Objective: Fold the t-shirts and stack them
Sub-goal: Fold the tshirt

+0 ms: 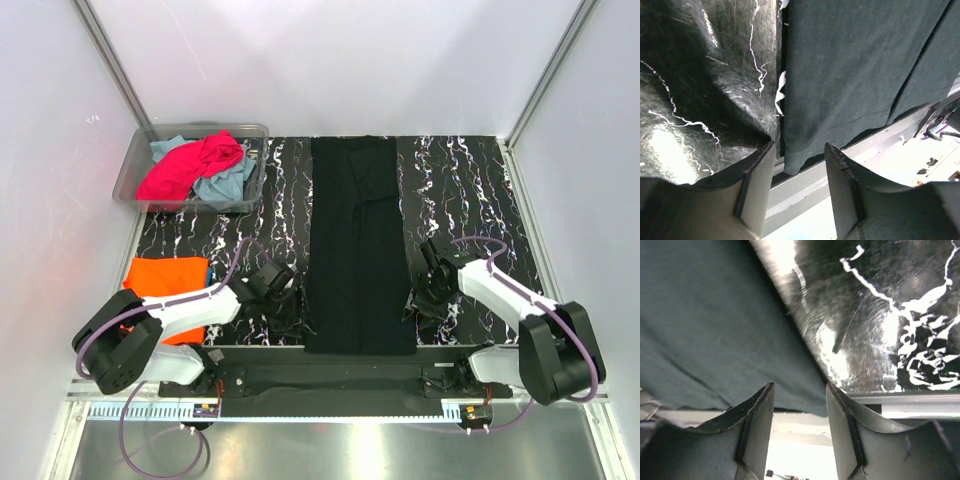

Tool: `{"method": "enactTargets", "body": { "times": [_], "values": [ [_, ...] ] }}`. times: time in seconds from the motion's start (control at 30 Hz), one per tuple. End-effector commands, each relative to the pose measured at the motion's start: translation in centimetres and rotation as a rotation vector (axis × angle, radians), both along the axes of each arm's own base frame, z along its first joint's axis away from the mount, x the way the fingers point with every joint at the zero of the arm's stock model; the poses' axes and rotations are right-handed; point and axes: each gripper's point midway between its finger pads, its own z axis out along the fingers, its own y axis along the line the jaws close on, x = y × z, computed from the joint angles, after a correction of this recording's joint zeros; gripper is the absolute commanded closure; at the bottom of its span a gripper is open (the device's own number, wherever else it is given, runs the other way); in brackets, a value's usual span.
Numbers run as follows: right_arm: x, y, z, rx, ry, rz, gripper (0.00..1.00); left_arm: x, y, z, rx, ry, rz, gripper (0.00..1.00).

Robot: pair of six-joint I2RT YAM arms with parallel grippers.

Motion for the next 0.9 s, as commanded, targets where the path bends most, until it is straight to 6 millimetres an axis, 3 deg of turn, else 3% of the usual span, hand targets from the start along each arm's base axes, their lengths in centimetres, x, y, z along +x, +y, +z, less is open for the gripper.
{"method": "enactTargets", "body": {
  "times": [0.0, 0.1, 0.27, 0.53, 0.87],
  "values": [
    [1.3, 0.6, -0.5, 0.018, -0.032, -0.048, 0.48, 1.1, 0.1, -0.6, 0.043, -0.035, 0.032, 0.50],
    [1.2, 0.3, -0.7, 0.004, -0.025, -0.072, 0.53, 1.2, 0.1, -0.9, 0.052, -0.025, 0.034, 0.51],
    [2.0, 0.2, -1.0, -0.025, -0.010, -0.071, 0.49, 1.4, 0.1, -1.1, 0.063, -0.024, 0.053, 0.53],
    [4.9, -0.4, -1.3, -0.095, -0.070, -0.083, 0.43, 1.9, -0.3, -0.7, 0.052, -0.032, 0.066, 0.54],
    [5.2, -0.4, -2.3, -0.106, -0.059, -0.028, 0.53, 2.2, -0.4, -1.3, 0.075, -0.025, 0.060, 0.54]
  ]
}}
